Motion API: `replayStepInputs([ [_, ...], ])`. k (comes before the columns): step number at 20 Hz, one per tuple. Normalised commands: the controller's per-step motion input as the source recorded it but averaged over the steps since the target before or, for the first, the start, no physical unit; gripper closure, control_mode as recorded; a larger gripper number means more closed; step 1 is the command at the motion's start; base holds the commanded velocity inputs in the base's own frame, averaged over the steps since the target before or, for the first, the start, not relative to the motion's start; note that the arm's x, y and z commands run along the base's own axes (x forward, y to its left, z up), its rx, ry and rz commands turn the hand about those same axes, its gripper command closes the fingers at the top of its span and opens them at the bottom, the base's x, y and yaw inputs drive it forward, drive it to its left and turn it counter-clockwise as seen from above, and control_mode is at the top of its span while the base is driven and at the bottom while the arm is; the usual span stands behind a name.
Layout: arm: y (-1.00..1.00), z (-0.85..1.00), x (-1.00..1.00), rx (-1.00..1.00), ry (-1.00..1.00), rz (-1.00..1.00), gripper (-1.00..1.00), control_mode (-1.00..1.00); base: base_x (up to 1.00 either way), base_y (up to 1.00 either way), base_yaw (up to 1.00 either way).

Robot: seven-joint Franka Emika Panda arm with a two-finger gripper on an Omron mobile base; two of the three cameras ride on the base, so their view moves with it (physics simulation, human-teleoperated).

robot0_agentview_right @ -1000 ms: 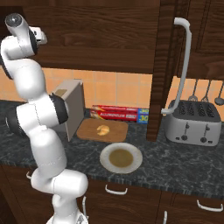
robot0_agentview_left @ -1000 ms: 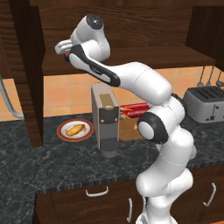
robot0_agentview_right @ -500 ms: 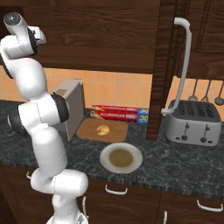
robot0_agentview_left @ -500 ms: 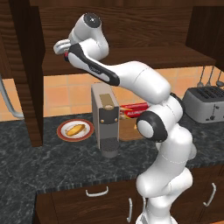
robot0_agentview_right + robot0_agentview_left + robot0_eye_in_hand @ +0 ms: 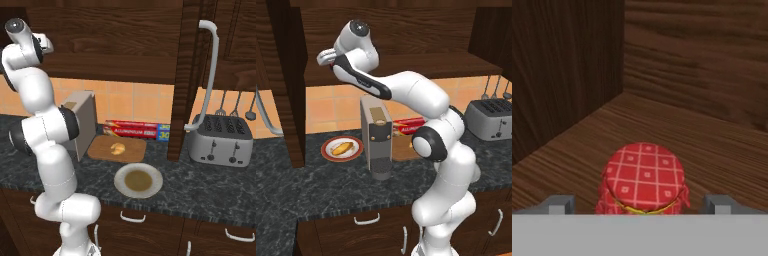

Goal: From the different types of pastries on the counter, select a croissant and place it on the cutting board. Then retrieve a jar of jam from the cabinet and place it alongside the croissant on the cutting board.

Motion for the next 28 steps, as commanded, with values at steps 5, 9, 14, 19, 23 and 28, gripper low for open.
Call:
replayStepInputs([
  [5, 0.00, -0.19, 0.19, 0.00, -0.08, 0.00, -1.00, -1.00, 0.00, 0.00, 0.00],
  [9, 0.21, -0.44, 0.10, 0.00, -0.04, 0.01, -1.00, -1.00, 0.00, 0.00, 0.00],
  [14, 0.66, -0.60, 0.07, -0.04, 0.04, 0.06, 1.00, -1.00, 0.00, 0.00, 0.00],
  [19, -0.25, 0.43, -0.22, 0.01, -0.02, 0.00, 1.00, -1.00, 0.00, 0.00, 0.00],
  [23, -0.52, 0.82, -0.64, 0.01, -0.24, 0.00, 1.00, -1.00, 0.00, 0.00, 0.00],
  [28, -0.23, 0.01, -0.40, 0.09, -0.09, 0.03, 1.00, -1.00, 0.00, 0.00, 0.00],
])
